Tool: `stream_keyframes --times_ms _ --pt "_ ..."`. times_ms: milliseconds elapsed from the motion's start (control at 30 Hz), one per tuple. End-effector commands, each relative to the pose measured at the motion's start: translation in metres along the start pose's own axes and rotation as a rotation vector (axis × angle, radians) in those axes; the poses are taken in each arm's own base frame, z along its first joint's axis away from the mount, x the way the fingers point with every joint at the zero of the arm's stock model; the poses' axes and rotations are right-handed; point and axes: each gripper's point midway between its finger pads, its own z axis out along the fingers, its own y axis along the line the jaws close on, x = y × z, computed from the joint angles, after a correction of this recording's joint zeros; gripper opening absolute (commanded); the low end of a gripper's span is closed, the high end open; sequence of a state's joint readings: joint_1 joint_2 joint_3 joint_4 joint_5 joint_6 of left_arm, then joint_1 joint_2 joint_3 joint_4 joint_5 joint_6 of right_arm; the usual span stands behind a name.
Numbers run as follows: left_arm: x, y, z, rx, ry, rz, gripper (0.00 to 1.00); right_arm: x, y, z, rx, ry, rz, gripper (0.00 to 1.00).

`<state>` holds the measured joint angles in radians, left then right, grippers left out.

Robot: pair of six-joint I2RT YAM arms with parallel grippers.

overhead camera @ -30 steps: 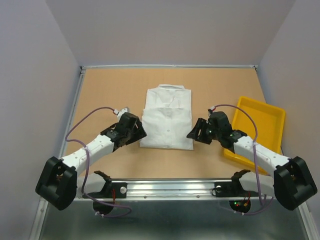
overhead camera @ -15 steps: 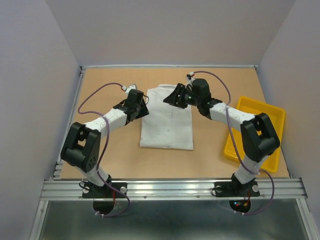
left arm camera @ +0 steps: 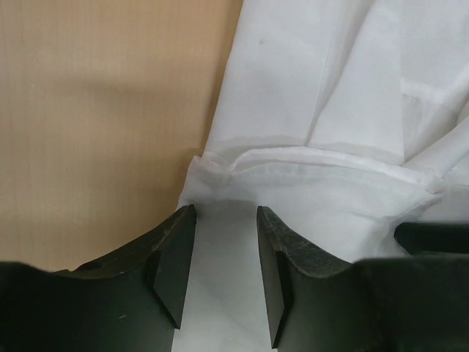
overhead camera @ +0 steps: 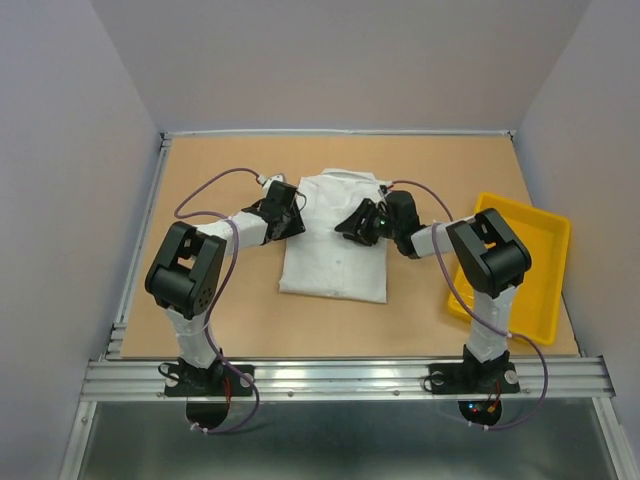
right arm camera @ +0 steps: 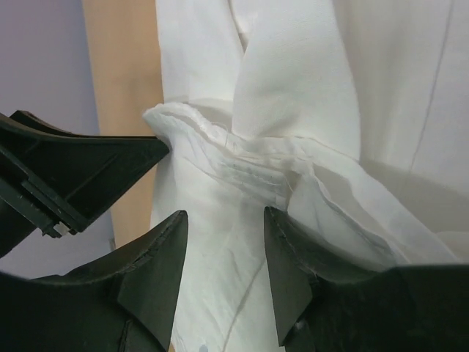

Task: Fold and stack the long sleeve shirts
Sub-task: Fold the shirt

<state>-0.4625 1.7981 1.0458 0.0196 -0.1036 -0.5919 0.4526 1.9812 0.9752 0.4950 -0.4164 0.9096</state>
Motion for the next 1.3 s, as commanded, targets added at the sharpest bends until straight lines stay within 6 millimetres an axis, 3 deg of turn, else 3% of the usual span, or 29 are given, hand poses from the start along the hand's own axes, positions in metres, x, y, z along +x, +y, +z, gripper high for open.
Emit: stream_keyframes --times_ms 0,133,300,433,467,533,733,900,1000,1200,1267 --pt "-0.018 -0.007 -0.008 0.024 -0.064 -0.016 0.5 -0.034 -0.003 -0.028 -0.021 -0.142 -0.027 0.52" --pt "-0.039 -0.015 -0.025 0.05 -0.122 -0.007 0.54 -0.056 0.012 -0.047 -0.054 -0.188 -0.074 0.52" --pt "-0.054 -0.028 -0.035 0.095 -0.156 0.013 0.56 -0.071 0.029 -0.056 -0.082 -0.227 -0.092 0.53" --pt "-0.048 -0.037 -0.023 0.129 -0.123 0.011 0.56 -0.074 0.005 -0.054 -0.024 -0.248 -0.053 0.52" --pt "-0.044 -0.038 -0.015 0.133 -0.11 0.008 0.56 -0.074 -0.012 -0.054 0.013 -0.255 -0.017 0.52" --pt "-0.037 -0.04 -0.003 0.142 -0.085 -0.003 0.56 -0.075 -0.029 -0.057 0.041 -0.274 0.012 0.52" --pt "-0.027 -0.032 0.013 0.107 -0.066 -0.027 0.55 -0.061 -0.091 -0.073 0.15 -0.309 0.118 0.51" --pt "-0.02 -0.026 0.019 0.083 -0.054 -0.034 0.54 -0.052 -0.106 -0.074 0.176 -0.299 0.121 0.51" --pt "-0.027 -0.028 0.01 0.089 -0.066 -0.034 0.54 -0.058 -0.091 -0.08 0.143 -0.307 0.055 0.51" --pt "-0.052 -0.03 -0.043 0.087 -0.141 -0.066 0.59 -0.079 -0.042 -0.105 0.171 -0.254 -0.185 0.52" --pt "-0.05 -0.034 -0.062 0.11 -0.156 -0.07 0.63 -0.068 -0.037 -0.111 0.211 -0.202 -0.259 0.52"
